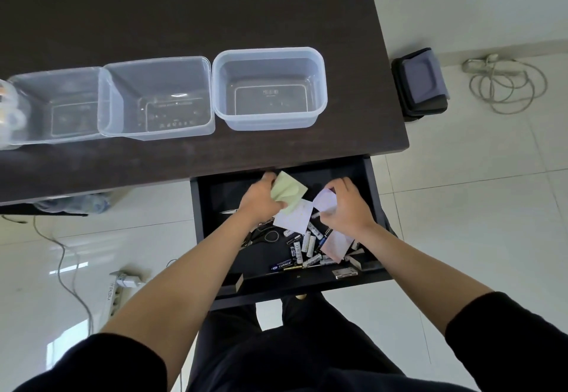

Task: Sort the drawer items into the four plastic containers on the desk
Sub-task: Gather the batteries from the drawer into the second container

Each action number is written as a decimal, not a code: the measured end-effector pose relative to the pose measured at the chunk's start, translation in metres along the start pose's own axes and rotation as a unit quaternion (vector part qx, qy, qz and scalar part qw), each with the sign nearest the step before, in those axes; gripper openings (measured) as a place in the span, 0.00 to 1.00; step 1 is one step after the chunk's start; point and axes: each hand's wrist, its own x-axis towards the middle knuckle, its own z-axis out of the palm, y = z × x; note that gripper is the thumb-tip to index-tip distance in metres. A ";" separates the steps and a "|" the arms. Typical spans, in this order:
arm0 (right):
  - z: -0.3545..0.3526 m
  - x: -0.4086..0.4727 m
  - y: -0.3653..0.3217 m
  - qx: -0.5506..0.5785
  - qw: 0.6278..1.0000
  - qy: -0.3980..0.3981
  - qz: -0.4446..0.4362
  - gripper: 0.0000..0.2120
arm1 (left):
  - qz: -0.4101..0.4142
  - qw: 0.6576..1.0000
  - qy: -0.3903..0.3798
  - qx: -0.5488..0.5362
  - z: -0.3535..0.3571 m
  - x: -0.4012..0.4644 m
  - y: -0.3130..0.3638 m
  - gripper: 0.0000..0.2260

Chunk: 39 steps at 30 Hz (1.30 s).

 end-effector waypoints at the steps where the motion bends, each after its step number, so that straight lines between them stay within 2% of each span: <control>1: -0.001 0.004 -0.003 -0.001 1.000 0.002 -0.002 0.24 | -0.008 1.000 0.013 -0.007 -0.002 0.002 0.000 0.27; 7: -0.003 0.013 -0.007 -0.068 0.997 0.007 -0.042 0.29 | -0.037 0.996 0.073 -0.027 -0.005 0.011 0.000 0.20; 10: 0.003 0.001 0.001 -0.149 0.982 0.033 -0.114 0.29 | -0.020 0.998 0.067 0.001 -0.002 0.004 0.000 0.28; 13: 0.008 -0.017 0.010 -0.207 0.958 0.052 -0.193 0.22 | 0.006 0.988 0.077 0.136 0.010 -0.013 -0.002 0.36; 15: 0.008 -0.028 0.015 -0.202 0.954 -0.012 -0.221 0.17 | 0.053 0.980 0.065 0.183 0.019 -0.024 -0.005 0.39; 16: 0.007 -0.032 0.016 -0.197 0.956 -0.079 -0.204 0.17 | 0.091 0.975 0.041 0.199 0.023 -0.028 -0.007 0.40; 17: 0.006 -0.035 0.018 -0.208 0.951 -0.146 -0.178 0.19 | 0.130 0.967 0.007 0.221 0.027 -0.030 -0.009 0.39; 19: 0.004 -0.036 0.018 -0.250 0.932 -0.225 -0.138 0.24 | 0.183 0.942 -0.061 0.273 0.033 -0.032 -0.012 0.36; 21: 0.003 -0.034 0.014 -0.270 0.922 -0.246 -0.129 0.27 | 0.191 0.925 -0.089 0.315 0.038 -0.028 -0.013 0.32; 23: 0.003 -0.031 0.009 -0.290 0.914 -0.247 -0.140 0.26 | 0.182 0.915 -0.081 0.351 0.040 -0.022 -0.011 0.30; 28: 0.004 -0.027 0.004 -0.340 0.895 -0.235 -0.165 0.15 | 0.186 0.874 -0.053 0.446 0.039 -0.006 0.000 0.35; 31: 0.000 -0.026 0.004 -0.301 0.914 -0.226 -0.154 0.08 | 0.189 0.871 -0.064 0.449 0.036 -0.001 0.006 0.34; 34: -0.011 -0.025 0.005 -0.166 0.958 -0.224 -0.068 0.03 | 0.191 0.875 -0.052 0.442 0.030 0.001 0.009 0.33; 36: -0.017 -0.020 0.006 -0.075 0.977 -0.201 -0.018 0.04 | 0.183 0.878 -0.037 0.440 0.026 0.001 0.008 0.32; 39: -0.024 -0.008 0.003 0.039 0.986 -0.162 0.026 0.09 | 0.161 0.887 -0.009 0.432 0.022 -0.001 0.002 0.31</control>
